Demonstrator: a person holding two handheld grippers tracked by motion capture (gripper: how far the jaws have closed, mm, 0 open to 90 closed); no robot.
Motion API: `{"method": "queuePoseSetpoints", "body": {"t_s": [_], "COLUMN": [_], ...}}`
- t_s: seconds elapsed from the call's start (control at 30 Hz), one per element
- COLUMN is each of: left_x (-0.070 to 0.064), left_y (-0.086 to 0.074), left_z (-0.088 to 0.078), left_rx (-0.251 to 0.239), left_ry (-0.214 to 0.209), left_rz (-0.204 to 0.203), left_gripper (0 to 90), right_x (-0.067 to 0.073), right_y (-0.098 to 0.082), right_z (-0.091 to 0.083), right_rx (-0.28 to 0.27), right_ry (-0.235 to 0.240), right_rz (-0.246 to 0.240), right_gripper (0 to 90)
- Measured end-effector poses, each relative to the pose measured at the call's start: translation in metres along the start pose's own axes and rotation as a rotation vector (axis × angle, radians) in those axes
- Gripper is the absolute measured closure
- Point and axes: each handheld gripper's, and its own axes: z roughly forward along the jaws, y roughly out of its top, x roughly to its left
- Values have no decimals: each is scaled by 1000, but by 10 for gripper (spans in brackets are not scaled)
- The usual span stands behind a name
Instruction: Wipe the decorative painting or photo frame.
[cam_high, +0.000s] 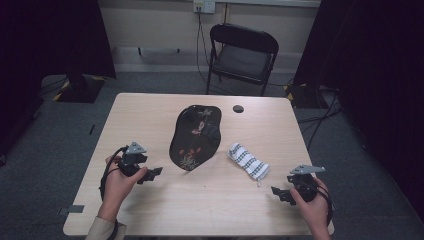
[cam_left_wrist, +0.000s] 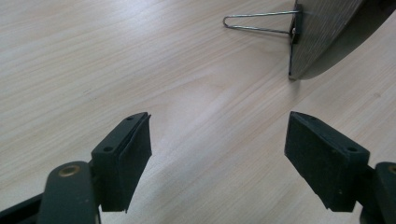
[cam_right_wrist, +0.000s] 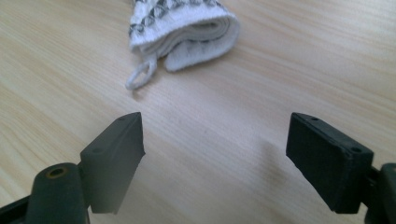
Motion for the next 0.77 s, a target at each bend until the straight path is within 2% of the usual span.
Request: {"method": "queuePoseSetpoints", "body": {"t_s": [0.17, 0.2, 0.27, 0.77], "left_x": [0, -1, -1, -1], "left_y": [0, 0, 0, -3], "left_z": [1, 1, 1, 6], "left_rx": [-1, -6, -4, 12], "left_ry": [-2, -6, -7, -16], "left_rz": [2, -10, -2, -9], "left_gripper": [224, 224, 224, 224], "right_x": [-3, -3, -3, -1], "right_y": [-6, -6, -6, -7], "right_z": [-2, -3, -3, -1], "right_rx": [3, 3, 3, 15], "right_ry": [-7, -6, -5, -15], "right_rz": [12, 16, 17, -18], "right_gripper": [189, 189, 189, 189]}}
